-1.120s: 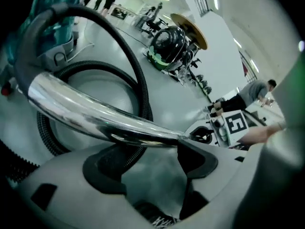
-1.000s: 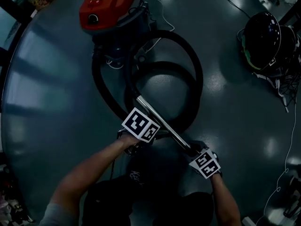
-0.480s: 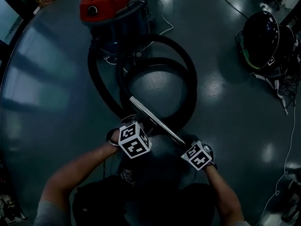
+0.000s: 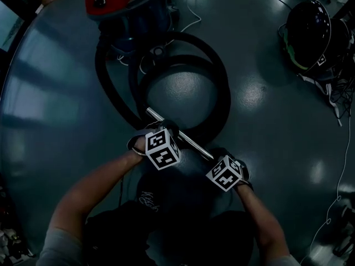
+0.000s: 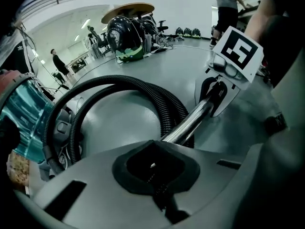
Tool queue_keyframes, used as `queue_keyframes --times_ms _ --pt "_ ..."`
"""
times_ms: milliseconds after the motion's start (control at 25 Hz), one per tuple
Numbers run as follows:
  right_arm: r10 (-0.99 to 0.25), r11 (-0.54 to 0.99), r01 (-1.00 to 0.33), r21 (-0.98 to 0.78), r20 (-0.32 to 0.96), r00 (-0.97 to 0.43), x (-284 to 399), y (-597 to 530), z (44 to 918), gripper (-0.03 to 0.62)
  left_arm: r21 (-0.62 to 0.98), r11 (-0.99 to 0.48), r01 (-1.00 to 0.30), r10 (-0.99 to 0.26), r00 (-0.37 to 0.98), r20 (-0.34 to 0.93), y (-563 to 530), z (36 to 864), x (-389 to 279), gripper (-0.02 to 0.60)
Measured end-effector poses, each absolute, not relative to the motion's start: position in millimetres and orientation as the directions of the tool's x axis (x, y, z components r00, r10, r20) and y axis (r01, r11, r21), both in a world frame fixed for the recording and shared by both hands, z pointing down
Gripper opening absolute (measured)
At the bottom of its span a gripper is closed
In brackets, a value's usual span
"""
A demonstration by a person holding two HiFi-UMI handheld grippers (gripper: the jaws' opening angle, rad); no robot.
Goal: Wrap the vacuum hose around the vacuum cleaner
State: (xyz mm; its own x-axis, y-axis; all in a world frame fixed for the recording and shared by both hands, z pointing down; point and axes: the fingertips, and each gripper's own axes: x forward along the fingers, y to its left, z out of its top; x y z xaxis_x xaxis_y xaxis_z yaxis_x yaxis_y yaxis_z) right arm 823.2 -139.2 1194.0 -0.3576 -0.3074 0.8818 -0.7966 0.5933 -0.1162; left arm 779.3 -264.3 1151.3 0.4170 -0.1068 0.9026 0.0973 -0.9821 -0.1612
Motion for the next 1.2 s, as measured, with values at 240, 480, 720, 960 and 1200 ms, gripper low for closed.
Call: queue_keyframes --times_ms 240,480,720,960,1200 --pt "-0.297 0.616 -0.781 -0.099 0.890 -0.347 825 -139 1196 0.155 -0.126 -0.990 0.070 -0.086 0.422 0.903 -266 1154 783 0.006" --pt "-0.309 0.606 -0.787 -0.113 0.879 -0.364 827 -141 1199 0.155 -0.109 -0.993 0.035 -0.083 0.434 0.897 -267 1153 786 0.006" --pt "-0.341 0.590 -0.800 -0.112 0.863 -0.372 831 -142 1196 0.156 -0.103 -0.994 0.023 -0.083 0.434 0.897 -267 1153 789 0.006" --pt "-0.388 0.547 -0.825 -0.141 0.831 -0.399 839 -141 1187 0.213 -0.098 -0.995 0.007 -0.085 0.426 0.901 -267 1153 789 0.006" --pt "-0.436 0.500 -0.845 -0.190 0.788 -0.435 847 -136 1166 0.213 -0.092 -0.996 -0.020 -0.092 0.425 0.900 -266 1151 794 0.006"
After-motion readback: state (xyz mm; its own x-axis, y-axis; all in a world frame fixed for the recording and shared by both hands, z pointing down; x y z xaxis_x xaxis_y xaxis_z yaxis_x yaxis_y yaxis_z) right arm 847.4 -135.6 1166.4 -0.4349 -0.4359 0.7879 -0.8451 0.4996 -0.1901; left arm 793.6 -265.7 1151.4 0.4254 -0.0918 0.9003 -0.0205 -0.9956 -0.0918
